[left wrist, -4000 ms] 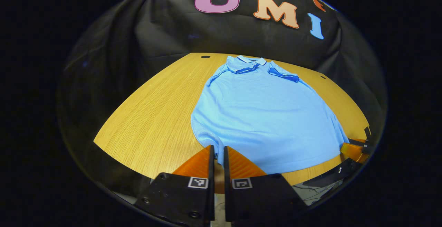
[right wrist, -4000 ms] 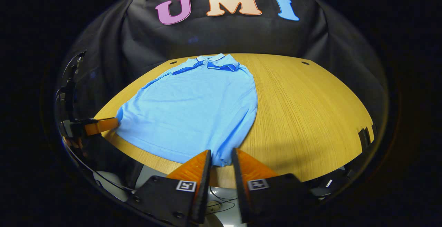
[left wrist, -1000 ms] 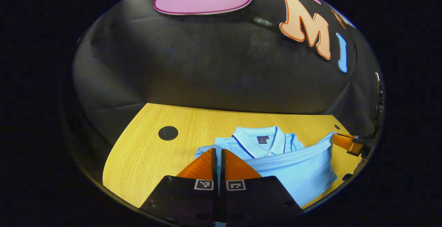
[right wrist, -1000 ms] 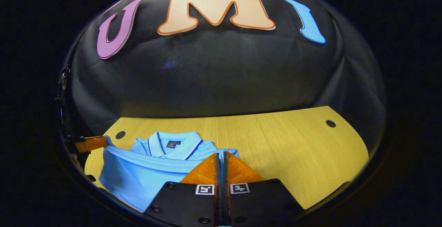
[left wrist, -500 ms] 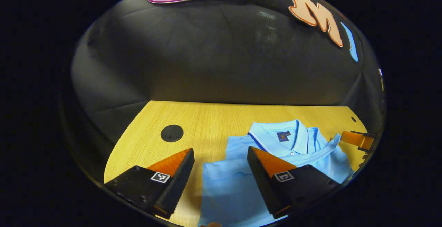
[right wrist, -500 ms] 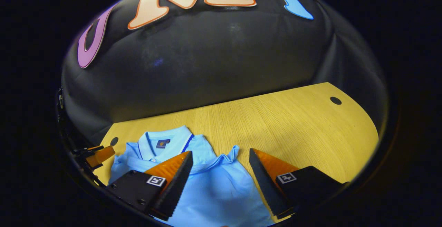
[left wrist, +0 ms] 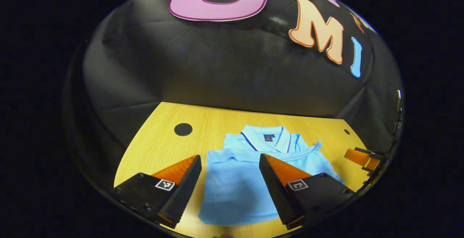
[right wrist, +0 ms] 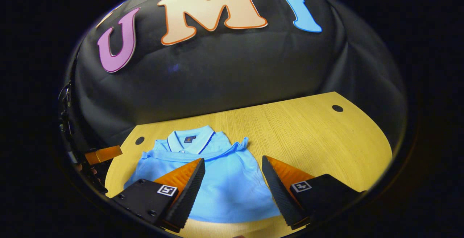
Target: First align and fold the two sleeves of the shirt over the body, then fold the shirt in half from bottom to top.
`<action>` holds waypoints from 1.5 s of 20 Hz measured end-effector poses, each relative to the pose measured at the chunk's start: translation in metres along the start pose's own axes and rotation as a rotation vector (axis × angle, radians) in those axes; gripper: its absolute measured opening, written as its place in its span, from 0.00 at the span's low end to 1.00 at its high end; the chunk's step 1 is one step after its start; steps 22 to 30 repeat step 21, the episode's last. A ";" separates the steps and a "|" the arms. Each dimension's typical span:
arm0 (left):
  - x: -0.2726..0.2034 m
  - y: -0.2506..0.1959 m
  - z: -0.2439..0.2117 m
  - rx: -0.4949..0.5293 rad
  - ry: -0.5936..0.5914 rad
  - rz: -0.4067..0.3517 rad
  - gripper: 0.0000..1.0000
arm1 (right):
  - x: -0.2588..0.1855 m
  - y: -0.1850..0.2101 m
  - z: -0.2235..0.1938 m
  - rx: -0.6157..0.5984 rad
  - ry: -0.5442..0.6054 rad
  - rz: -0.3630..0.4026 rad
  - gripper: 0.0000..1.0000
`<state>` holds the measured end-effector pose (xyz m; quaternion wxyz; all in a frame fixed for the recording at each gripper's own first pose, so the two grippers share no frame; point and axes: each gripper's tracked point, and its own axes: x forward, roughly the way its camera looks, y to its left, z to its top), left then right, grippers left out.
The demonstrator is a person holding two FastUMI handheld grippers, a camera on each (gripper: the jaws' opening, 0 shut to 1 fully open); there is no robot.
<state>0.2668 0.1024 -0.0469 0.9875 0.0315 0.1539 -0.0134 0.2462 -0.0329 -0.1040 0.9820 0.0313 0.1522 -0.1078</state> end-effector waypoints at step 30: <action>-0.154 -0.073 -0.091 -0.060 0.084 0.031 0.97 | -0.162 -0.053 -0.048 0.018 -0.016 0.072 0.98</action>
